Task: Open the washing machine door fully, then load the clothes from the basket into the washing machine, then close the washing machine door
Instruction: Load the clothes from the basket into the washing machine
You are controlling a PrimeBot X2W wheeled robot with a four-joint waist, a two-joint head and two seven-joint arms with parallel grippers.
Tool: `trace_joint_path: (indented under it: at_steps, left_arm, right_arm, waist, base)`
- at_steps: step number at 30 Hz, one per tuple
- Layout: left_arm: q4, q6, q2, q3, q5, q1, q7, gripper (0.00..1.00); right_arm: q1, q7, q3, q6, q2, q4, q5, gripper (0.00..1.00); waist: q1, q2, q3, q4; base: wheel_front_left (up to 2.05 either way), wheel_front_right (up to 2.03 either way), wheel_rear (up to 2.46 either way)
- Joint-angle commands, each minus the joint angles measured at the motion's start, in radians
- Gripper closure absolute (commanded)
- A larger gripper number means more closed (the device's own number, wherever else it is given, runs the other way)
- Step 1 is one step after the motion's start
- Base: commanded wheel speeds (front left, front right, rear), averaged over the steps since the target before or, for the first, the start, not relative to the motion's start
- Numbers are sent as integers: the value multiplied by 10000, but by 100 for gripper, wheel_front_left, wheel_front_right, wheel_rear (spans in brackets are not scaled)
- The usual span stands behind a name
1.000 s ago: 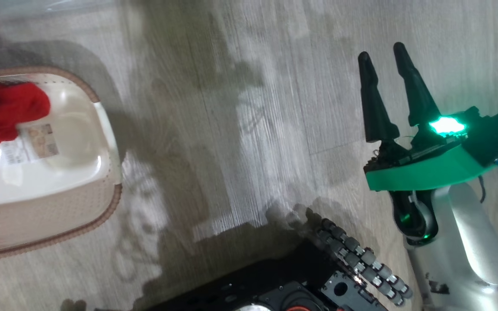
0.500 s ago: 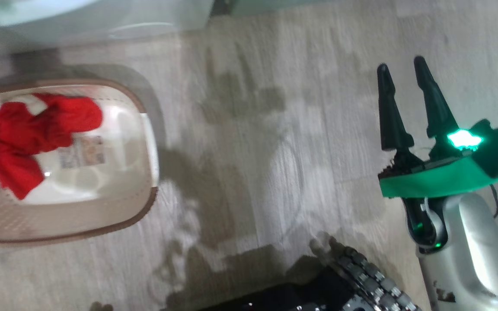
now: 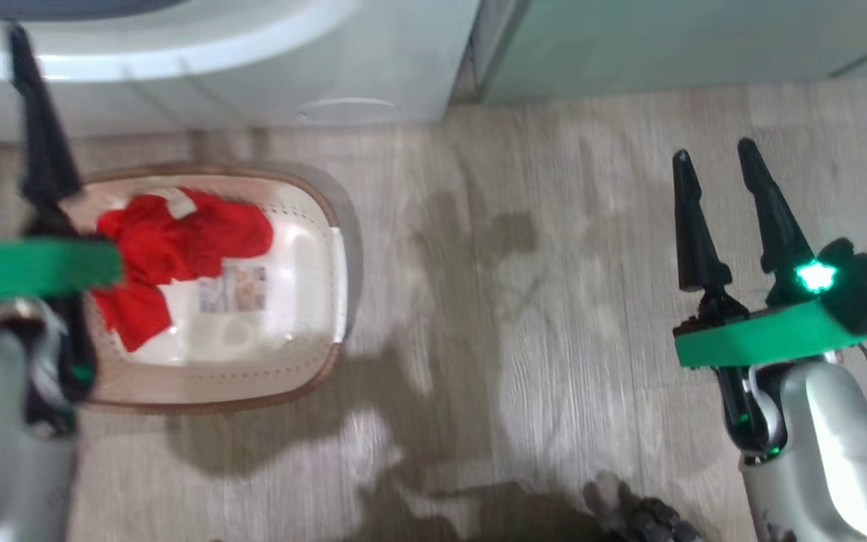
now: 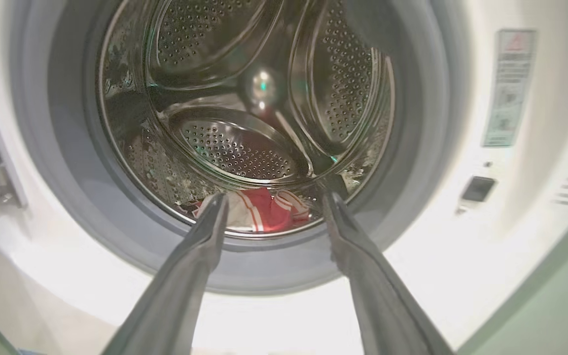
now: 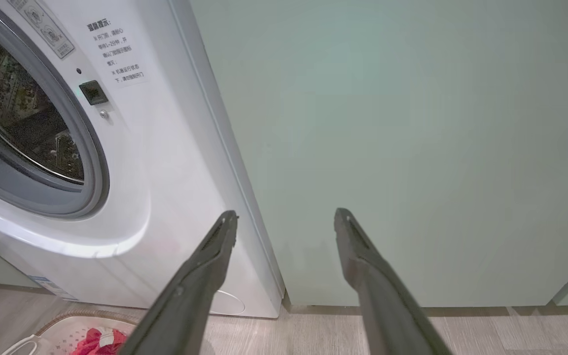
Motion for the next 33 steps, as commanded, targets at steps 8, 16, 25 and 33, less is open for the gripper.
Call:
trace_joint_path:
  at_steps: [8,16,25,33]
  left_arm:
    - [-591,-116,-811,212,811,1624,-44,0]
    - [-248,-520,-1219,152,1208,2463,-44,0]
    - [223,-730,-1254,-126,1565,3336,-39,0]
    - [309,-745,-1162,-366,1610,3862,158,0]
  right_arm:
    - [758,483,-147,0,-24,-395,-396,0]
    - [1399,891,-300,0,-24,-556,-494,0]
    - [2204,1240,-439,0,-24,-772,-482,0]
    - [2778,1435,-509,0,-24,-934,-389,0]
  waist:
    - [1,-1,-1477,775]
    - [1,-1,-2507,950]
    - [1,-1,-3631,877]
    - [1,-1,-4227,792]
  base:
    - [0,0,0]
    - [0,0,0]
    - [0,0,0]
    - [0,0,0]
